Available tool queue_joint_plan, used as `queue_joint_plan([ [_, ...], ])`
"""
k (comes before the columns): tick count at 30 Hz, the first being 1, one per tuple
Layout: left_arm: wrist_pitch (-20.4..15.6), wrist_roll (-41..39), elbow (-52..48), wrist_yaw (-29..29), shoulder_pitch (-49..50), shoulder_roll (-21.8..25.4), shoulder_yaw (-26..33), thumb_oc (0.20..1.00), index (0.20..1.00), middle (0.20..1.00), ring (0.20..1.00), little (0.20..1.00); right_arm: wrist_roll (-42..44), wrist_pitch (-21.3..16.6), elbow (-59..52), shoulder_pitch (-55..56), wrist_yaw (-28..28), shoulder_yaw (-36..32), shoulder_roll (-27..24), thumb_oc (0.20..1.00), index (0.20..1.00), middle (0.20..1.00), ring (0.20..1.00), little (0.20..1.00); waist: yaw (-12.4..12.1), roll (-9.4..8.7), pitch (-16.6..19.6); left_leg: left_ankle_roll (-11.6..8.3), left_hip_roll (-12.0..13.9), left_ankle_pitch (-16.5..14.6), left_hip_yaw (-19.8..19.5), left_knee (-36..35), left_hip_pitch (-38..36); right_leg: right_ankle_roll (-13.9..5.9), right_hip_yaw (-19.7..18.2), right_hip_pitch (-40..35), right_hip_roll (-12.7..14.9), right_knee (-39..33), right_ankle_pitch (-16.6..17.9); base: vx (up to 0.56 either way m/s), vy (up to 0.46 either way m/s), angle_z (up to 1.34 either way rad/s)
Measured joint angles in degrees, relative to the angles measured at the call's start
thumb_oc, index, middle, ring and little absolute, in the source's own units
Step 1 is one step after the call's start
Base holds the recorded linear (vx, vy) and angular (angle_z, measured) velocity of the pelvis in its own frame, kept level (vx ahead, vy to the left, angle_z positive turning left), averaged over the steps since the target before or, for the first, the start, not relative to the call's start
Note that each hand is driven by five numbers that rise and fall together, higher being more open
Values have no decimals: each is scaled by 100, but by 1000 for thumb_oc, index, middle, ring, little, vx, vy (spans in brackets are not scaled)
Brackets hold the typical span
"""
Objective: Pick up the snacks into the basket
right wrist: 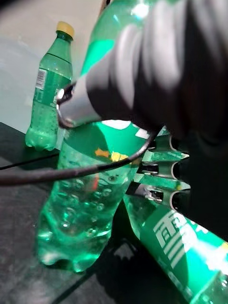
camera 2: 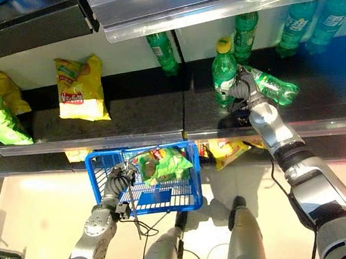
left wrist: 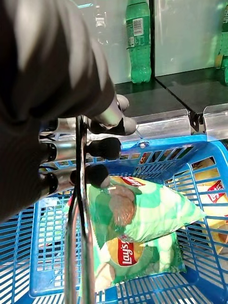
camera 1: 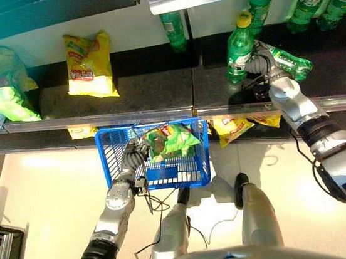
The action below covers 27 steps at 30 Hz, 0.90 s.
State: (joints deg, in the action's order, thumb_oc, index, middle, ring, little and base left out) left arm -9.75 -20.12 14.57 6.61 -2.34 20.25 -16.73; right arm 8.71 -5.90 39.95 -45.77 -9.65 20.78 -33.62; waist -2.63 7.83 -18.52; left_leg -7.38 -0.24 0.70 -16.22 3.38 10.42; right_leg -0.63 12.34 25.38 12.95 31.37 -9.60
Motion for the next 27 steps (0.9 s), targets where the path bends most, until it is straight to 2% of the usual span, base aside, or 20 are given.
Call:
queue_joint_plan([
  [20, 0, -115, -1, -62, 7, 1, -4, 200, 200, 200, 200, 200, 2, 9, 85, -66, -7, -1, 137, 200, 200, 200, 200, 200, -99, 39, 15, -49, -69, 37, -295, 19, 44, 27, 229, 12, 170, 243, -202, 4, 11, 9],
  [27, 1, -83, 10, -67, -10, -10, -5, 200, 200, 200, 200, 200, 230, 116, -1224, 880, 142, -44, 120, 200, 200, 200, 200, 200, -49, 32, 19, -50, -55, 37, -258, 27, 30, -8, 306, -115, 161, 82, -173, 21, 27, 4],
])
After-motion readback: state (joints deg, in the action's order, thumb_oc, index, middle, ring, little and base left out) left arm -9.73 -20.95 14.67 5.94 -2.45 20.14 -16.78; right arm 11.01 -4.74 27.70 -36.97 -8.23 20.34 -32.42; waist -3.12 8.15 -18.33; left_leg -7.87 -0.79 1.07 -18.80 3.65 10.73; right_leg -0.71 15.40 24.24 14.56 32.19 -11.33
